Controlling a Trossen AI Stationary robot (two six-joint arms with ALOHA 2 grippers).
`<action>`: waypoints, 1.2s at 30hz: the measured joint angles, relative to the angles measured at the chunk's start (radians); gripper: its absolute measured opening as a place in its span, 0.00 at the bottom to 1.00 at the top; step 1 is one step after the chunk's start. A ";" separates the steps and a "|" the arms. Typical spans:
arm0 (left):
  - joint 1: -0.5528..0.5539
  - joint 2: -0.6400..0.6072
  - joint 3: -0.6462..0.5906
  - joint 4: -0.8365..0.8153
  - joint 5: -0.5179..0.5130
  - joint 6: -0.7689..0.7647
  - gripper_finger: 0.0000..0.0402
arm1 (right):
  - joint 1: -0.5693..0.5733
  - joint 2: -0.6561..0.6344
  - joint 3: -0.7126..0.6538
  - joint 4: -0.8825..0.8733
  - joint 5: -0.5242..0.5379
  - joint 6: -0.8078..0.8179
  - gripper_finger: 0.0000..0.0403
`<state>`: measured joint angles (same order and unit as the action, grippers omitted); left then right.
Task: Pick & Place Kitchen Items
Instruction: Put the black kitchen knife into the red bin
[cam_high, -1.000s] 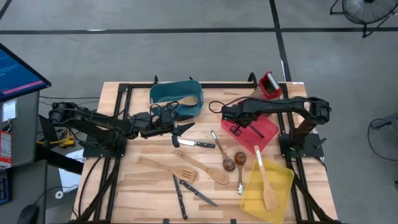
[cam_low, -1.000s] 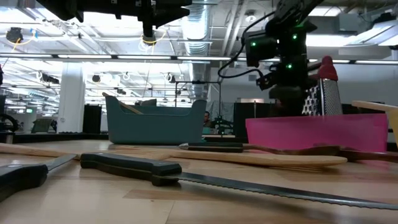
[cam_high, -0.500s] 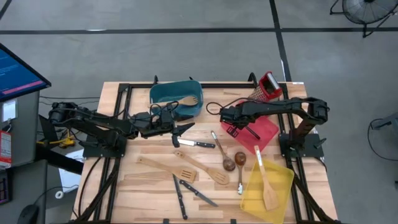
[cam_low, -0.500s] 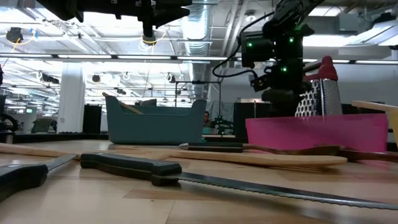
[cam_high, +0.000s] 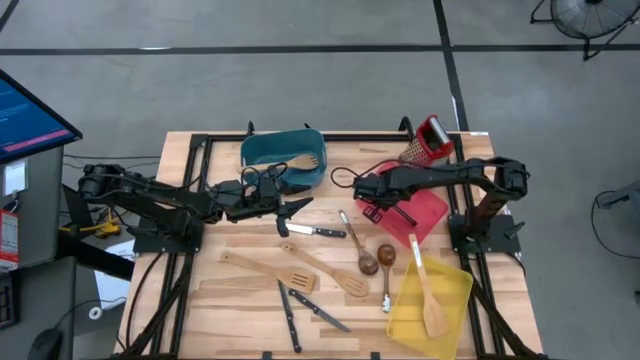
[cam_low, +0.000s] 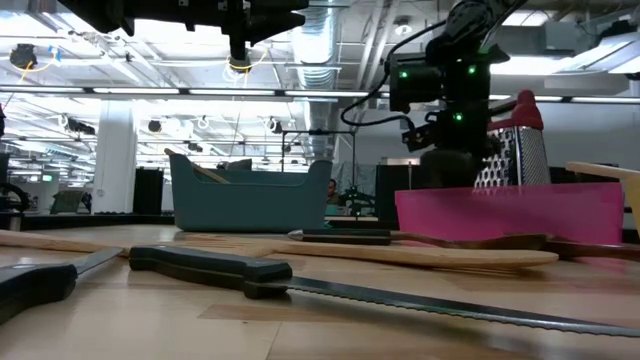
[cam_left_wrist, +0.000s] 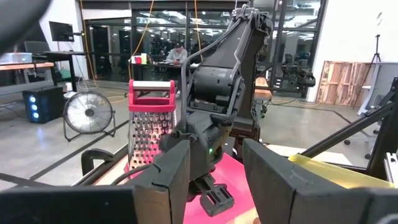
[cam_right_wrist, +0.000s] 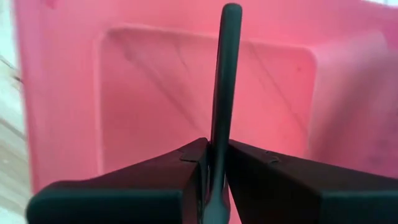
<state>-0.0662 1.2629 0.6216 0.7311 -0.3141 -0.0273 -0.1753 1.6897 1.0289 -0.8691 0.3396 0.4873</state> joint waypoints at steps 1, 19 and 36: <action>0.000 0.000 0.000 -0.001 0.000 0.000 0.33 | 0.003 0.000 -0.011 0.020 -0.001 0.000 0.12; 0.000 0.000 0.000 -0.022 0.000 0.000 0.33 | 0.011 0.000 -0.102 0.141 -0.003 -0.016 0.12; 0.002 0.000 0.000 -0.101 0.000 -0.005 0.33 | 0.009 0.000 -0.118 0.174 -0.006 -0.027 0.23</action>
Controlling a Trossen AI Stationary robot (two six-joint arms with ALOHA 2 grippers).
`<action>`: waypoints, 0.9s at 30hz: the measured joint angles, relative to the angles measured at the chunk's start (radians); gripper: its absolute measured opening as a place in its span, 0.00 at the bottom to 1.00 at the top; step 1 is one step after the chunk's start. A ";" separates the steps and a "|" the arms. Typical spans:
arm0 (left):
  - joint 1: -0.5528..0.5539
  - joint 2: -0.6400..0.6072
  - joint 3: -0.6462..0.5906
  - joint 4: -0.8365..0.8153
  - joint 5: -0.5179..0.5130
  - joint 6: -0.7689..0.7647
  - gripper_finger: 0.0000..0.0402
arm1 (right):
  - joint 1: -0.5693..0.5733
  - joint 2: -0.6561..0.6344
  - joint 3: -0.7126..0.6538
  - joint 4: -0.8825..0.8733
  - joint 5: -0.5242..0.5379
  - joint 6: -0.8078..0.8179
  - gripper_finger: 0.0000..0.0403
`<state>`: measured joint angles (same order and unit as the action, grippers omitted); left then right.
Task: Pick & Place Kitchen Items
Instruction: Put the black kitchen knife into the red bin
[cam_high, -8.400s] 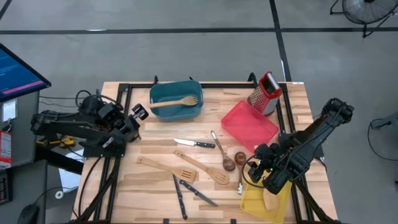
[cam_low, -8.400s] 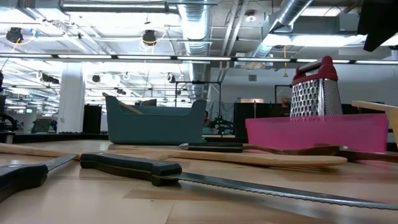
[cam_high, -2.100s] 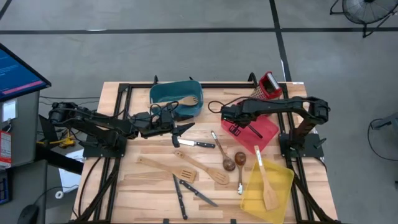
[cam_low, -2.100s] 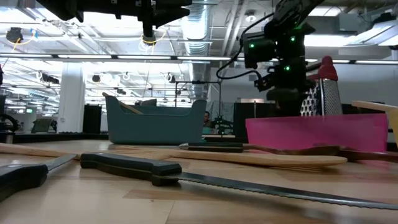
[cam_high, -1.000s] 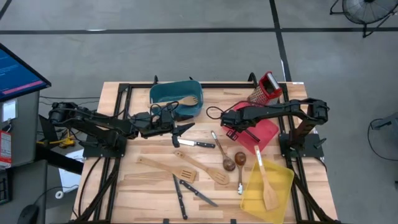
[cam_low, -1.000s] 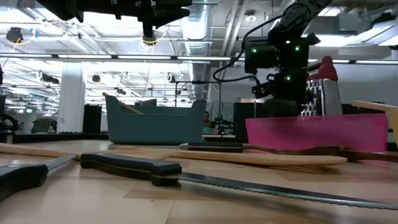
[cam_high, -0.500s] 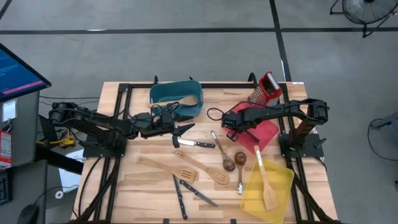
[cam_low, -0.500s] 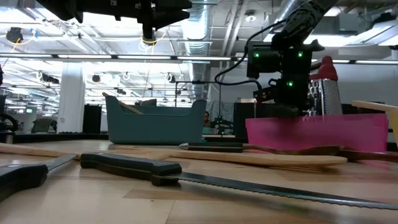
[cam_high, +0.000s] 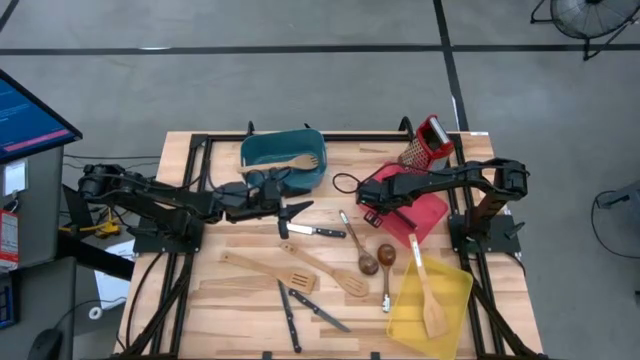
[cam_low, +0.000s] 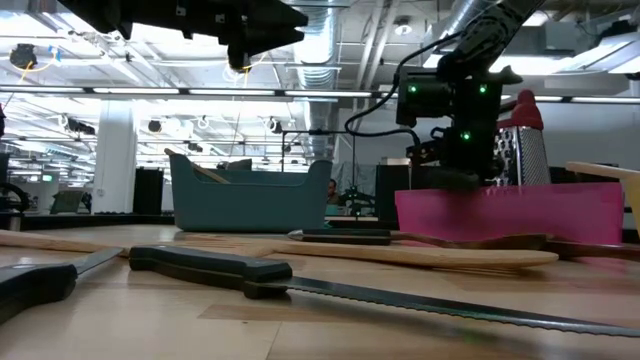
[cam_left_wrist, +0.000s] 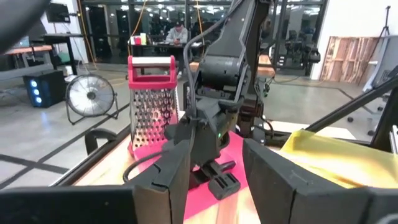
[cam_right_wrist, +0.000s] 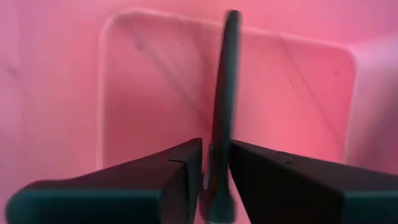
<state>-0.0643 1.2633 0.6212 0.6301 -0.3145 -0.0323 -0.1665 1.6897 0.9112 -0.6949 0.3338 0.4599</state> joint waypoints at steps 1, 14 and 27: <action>0.000 0.000 0.000 -0.009 0.000 -0.003 0.33 | 0.000 0.000 0.000 0.000 0.000 -0.003 0.24; -0.003 0.000 0.000 -0.190 0.084 -0.002 0.58 | 0.006 -0.002 0.073 -0.091 -0.046 -0.047 0.45; -0.003 0.000 0.000 -0.264 0.159 0.017 0.68 | 0.083 -0.093 0.247 -0.228 -0.046 -0.077 0.54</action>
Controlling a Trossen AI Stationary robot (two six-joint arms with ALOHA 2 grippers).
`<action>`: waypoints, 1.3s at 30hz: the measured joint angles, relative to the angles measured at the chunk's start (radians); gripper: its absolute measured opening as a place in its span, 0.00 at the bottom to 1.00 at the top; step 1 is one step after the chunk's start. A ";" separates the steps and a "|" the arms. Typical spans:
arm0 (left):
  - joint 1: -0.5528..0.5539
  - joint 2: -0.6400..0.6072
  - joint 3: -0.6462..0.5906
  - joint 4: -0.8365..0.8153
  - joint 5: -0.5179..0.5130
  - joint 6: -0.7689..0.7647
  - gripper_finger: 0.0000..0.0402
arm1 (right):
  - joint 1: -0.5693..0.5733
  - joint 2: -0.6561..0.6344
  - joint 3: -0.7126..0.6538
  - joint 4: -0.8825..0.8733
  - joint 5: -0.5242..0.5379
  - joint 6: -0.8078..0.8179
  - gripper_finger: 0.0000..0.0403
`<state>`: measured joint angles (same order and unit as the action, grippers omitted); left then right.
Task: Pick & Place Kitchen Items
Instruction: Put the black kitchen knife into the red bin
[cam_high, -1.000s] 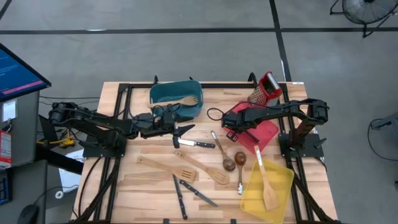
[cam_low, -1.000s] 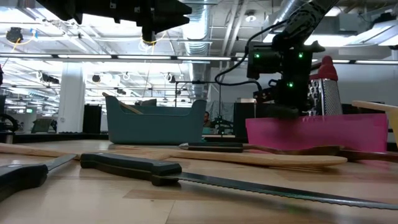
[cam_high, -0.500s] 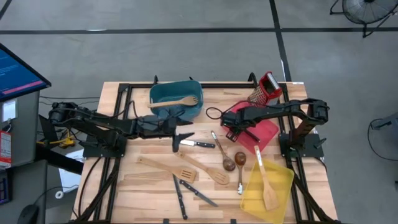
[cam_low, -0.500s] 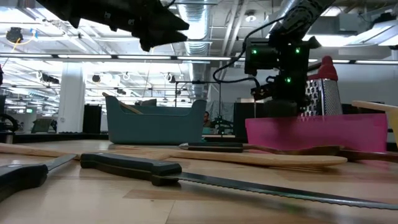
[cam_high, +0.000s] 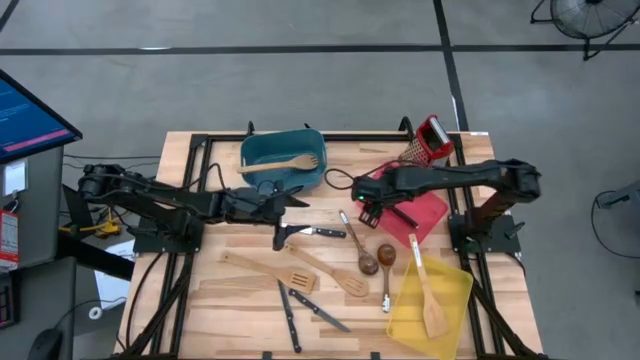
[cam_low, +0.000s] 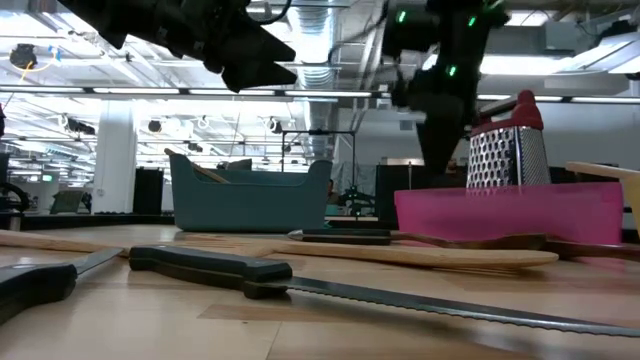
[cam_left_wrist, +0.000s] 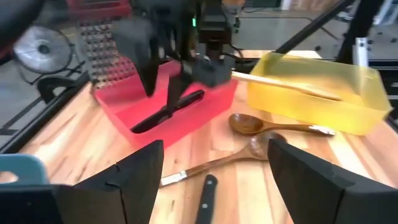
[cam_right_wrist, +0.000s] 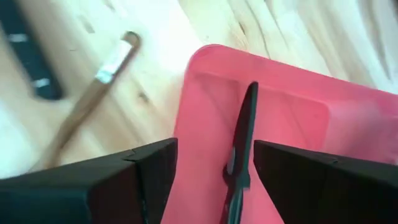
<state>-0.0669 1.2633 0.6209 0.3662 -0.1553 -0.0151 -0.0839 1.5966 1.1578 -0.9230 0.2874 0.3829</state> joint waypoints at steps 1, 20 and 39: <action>0.000 0.002 0.000 0.001 0.010 0.000 0.68 | 0.010 -0.027 0.004 -0.002 0.000 0.004 0.54; 0.023 0.427 0.061 0.153 0.111 0.086 0.68 | 0.243 -0.425 0.008 0.116 0.092 0.106 0.54; 0.084 0.637 0.125 0.135 0.162 0.085 0.68 | 0.287 -0.397 -0.001 0.116 0.131 0.108 0.52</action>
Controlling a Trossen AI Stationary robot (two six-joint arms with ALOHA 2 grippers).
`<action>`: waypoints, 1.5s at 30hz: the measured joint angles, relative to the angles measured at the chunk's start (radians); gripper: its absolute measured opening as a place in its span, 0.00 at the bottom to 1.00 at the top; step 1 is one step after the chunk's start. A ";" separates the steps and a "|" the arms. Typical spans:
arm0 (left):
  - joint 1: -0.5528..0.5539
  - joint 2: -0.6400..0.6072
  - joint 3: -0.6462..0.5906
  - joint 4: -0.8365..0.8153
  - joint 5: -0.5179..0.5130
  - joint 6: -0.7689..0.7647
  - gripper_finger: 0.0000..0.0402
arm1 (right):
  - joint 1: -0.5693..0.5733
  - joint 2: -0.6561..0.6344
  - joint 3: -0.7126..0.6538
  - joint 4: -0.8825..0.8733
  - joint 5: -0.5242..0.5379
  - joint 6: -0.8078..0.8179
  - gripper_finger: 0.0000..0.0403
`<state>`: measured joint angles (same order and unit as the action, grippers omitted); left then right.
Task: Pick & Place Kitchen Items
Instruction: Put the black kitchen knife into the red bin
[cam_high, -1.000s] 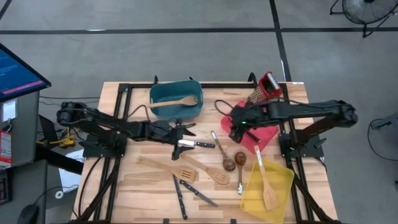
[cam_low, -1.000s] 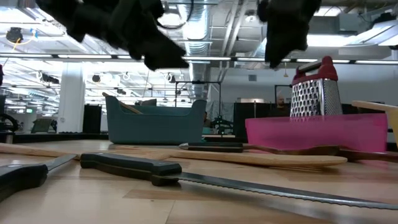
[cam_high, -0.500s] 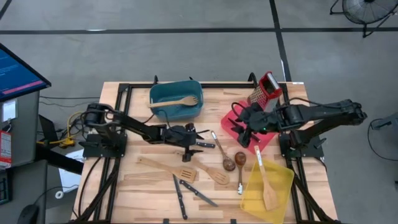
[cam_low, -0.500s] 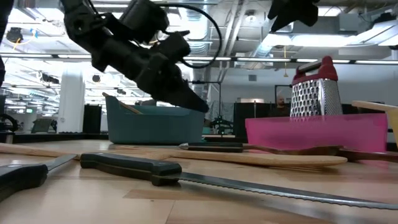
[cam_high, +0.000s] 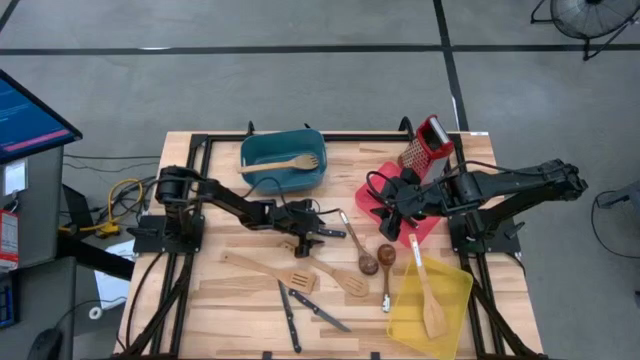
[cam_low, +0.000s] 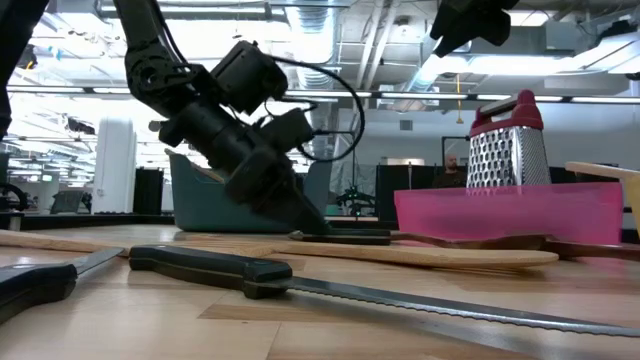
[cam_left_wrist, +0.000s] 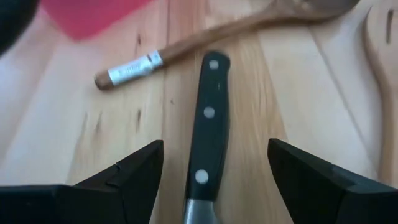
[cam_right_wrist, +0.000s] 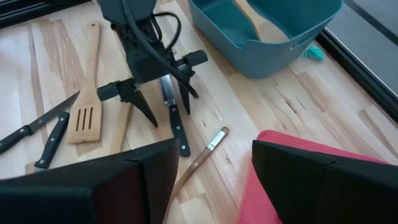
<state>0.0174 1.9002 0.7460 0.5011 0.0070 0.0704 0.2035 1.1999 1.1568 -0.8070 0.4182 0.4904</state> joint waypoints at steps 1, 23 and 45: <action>-0.002 0.006 0.000 -0.001 -0.001 0.000 0.68 | 0.000 0.000 0.000 0.000 0.000 0.000 0.52; 0.002 0.016 0.000 -0.008 -0.089 -0.053 0.09 | 0.000 0.000 0.000 0.001 0.000 0.008 0.51; 0.003 -0.609 -0.002 -0.277 -0.165 -0.029 0.10 | 0.000 -0.002 0.000 0.010 0.000 0.008 0.49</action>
<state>0.0204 1.2913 0.7441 0.2243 -0.1582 0.0413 0.2035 1.1984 1.1568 -0.7967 0.4187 0.4984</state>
